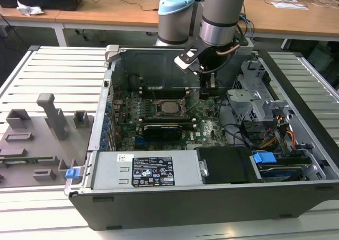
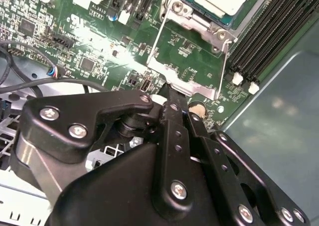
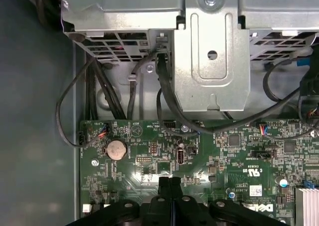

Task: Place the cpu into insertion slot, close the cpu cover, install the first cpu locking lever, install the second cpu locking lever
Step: 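Close the cpu cover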

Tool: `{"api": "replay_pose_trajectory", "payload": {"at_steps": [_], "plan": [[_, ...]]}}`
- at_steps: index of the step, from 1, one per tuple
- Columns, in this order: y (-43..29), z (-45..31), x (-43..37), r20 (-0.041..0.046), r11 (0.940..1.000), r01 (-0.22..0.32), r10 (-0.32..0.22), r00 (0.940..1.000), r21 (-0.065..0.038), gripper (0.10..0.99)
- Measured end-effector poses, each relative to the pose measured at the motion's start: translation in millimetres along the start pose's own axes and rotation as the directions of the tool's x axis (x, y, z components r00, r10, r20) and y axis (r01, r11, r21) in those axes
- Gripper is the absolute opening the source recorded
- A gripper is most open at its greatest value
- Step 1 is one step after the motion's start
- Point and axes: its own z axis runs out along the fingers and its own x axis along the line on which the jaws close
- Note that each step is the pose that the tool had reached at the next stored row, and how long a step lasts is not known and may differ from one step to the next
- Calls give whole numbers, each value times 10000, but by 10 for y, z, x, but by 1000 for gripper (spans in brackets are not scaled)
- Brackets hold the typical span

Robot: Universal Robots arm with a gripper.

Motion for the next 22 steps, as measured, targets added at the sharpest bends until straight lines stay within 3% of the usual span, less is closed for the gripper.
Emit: {"api": "replay_pose_trajectory", "payload": {"at_steps": [22], "plan": [[-98,-2,-2,0,10000,0,0,10000,1,106]]}}
